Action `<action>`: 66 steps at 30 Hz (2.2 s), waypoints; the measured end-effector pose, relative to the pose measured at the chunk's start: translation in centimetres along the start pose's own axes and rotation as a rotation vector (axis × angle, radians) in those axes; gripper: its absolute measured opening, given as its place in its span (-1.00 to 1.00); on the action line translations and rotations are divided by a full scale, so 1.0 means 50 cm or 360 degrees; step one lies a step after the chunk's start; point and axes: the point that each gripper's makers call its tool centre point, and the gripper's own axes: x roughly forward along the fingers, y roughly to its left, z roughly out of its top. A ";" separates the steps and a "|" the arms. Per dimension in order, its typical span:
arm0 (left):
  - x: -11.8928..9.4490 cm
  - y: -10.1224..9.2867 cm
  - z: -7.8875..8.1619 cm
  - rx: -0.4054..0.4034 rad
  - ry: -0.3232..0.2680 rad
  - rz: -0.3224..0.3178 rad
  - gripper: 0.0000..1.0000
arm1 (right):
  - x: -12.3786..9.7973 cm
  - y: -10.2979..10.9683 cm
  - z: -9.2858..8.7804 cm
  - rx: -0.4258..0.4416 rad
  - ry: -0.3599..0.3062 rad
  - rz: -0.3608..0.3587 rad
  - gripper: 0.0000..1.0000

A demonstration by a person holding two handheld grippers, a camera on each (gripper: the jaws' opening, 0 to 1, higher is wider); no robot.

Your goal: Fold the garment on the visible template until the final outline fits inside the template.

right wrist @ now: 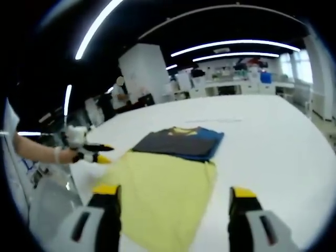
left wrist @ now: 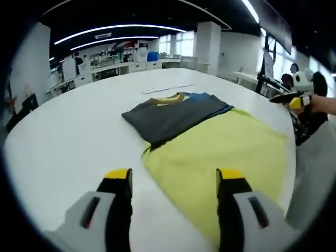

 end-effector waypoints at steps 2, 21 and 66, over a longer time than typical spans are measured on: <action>-0.011 0.006 -0.008 -0.0023 -0.0004 0.0007 0.21 | -0.004 -0.006 -0.007 -0.0002 0.0014 -0.0011 0.68; -0.122 -0.078 -0.091 -0.0060 0.0188 -0.0177 -0.27 | -0.051 -0.041 -0.138 0.0033 0.0250 -0.0108 0.51; -0.165 -0.138 -0.204 -0.0709 0.0417 -0.0294 -1.00 | -0.067 -0.002 -0.206 0.0443 0.0442 0.0052 -1.00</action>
